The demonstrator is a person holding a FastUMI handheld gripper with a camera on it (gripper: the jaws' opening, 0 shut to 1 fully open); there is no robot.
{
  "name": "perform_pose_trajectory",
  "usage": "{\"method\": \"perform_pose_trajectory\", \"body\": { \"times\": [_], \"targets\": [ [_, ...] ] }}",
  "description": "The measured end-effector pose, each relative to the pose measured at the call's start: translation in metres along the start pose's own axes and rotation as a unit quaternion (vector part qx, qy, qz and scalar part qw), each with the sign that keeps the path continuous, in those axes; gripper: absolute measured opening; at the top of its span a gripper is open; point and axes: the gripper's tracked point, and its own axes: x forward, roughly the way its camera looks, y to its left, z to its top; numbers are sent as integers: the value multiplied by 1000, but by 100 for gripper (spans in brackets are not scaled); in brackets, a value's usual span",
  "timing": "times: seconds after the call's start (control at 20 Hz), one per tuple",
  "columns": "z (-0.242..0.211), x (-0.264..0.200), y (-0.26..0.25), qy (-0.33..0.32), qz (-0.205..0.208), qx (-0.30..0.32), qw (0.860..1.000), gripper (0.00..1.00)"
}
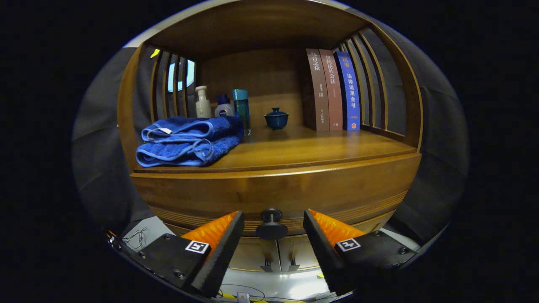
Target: Pull open the drawer, take out the items inside it, and place them on the countertop above the cabinet.
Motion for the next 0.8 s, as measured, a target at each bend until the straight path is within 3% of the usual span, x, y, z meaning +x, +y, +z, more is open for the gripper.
{"method": "perform_pose_trajectory", "body": {
  "times": [0.2, 0.3, 0.65, 0.8],
  "targets": [
    [-17, 15, 1, 20, -1, 4, 1000, 84],
    [-23, 21, 2, 33, 2, 6, 999, 70],
    [-26, 23, 3, 30, 3, -3, 1000, 37],
    [-26, 22, 4, 32, 4, 1, 999, 37]
  ]
}}
